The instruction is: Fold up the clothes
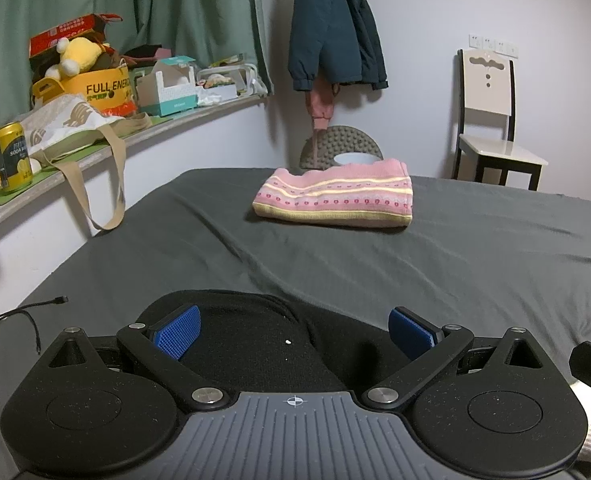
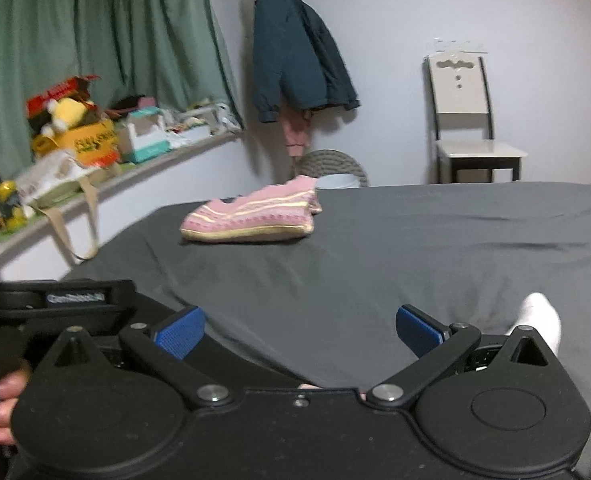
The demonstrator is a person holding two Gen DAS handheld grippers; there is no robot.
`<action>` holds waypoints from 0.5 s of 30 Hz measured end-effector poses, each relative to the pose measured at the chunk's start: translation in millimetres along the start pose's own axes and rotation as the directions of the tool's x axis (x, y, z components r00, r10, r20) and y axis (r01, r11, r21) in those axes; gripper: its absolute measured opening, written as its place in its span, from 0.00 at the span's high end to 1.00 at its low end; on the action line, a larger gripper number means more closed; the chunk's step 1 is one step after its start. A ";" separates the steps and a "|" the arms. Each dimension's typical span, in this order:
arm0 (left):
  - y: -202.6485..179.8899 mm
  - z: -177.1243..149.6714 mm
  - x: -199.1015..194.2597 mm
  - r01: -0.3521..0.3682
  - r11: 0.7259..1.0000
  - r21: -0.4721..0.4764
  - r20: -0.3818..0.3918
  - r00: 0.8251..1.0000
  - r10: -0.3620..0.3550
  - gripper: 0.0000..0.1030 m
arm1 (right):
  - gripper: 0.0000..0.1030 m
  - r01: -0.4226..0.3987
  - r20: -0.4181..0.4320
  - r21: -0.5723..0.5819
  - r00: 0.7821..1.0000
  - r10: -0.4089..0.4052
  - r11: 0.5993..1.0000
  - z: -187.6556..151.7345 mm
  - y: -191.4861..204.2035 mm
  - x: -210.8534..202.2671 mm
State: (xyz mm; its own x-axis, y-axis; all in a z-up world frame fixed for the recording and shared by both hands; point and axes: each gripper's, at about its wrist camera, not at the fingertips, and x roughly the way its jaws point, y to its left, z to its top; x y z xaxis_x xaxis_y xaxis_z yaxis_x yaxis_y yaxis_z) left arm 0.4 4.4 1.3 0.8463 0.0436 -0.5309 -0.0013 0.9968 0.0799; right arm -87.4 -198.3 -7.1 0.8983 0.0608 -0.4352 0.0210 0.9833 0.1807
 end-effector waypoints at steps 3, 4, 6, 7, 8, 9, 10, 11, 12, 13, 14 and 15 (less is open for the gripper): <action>-1.0 -0.4 -0.1 -0.002 1.000 0.002 0.000 1.000 0.002 0.02 | 0.00 0.036 0.001 -0.023 0.999 -0.036 0.999 0.7 3.5 0.6; -1.4 -0.5 -0.1 -0.003 1.000 0.002 0.001 1.000 0.003 0.02 | 0.00 0.036 0.000 -0.023 0.999 -0.036 0.999 0.8 3.8 0.8; -2.1 -0.8 -0.2 -0.004 1.000 0.003 0.001 1.000 0.004 0.02 | 0.00 0.021 0.006 -0.008 1.000 -0.021 1.000 1.4 1.6 -0.4; -2.4 -0.9 -0.3 -0.005 1.000 0.004 0.001 1.000 0.005 0.02 | 0.00 0.014 0.010 0.000 1.000 -0.014 1.000 1.7 0.3 -1.2; -2.8 -1.0 -0.3 -0.005 1.000 0.004 0.001 1.000 0.005 0.02 | 0.00 0.006 0.014 0.008 1.000 -0.006 1.000 2.0 -1.0 -2.0; -3.0 -1.1 -0.3 -0.006 1.000 0.005 0.001 1.000 0.006 0.02 | 0.00 -0.002 0.018 0.017 1.000 0.001 1.000 2.3 -2.4 -2.8; -2.7 -1.2 -0.4 -0.006 1.000 0.005 0.002 1.000 0.006 0.02 | 0.00 -0.015 0.024 0.029 1.000 0.014 0.999 2.6 -4.5 -3.6; -2.5 -1.2 -0.4 -0.006 1.000 0.005 0.002 1.000 0.006 0.02 | 0.00 -0.033 0.031 0.044 0.999 0.032 0.999 2.9 -7.2 -4.5; -2.4 -0.9 -0.1 -0.005 1.000 0.004 0.001 1.000 0.005 0.02 | 0.00 -0.056 0.043 0.064 0.998 0.053 0.996 3.1 -10.8 -5.9; -2.5 -0.7 0.0 -0.004 1.000 0.003 0.001 1.000 0.004 0.02 | 0.00 -0.083 0.059 0.088 0.995 0.078 0.993 3.3 -15.0 -7.8; -2.9 -0.7 -0.1 -0.005 1.000 0.003 0.001 1.000 0.005 0.02 | 0.00 -0.103 0.074 0.101 0.993 0.095 0.990 4.0 -18.4 -9.6; -3.1 -0.7 -0.3 -0.005 1.000 0.003 0.001 1.000 0.005 0.02 | 0.00 -0.117 0.087 0.107 0.990 0.108 0.987 5.2 -21.2 -11.4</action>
State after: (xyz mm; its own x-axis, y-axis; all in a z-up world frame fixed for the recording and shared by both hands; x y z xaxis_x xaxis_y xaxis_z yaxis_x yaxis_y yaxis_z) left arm -0.3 1.3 0.6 0.8470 0.0482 -0.5294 -0.0038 0.9964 0.0845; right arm -95.8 -220.7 -1.4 0.9302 0.1514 -0.3344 -0.0374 0.9453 0.3240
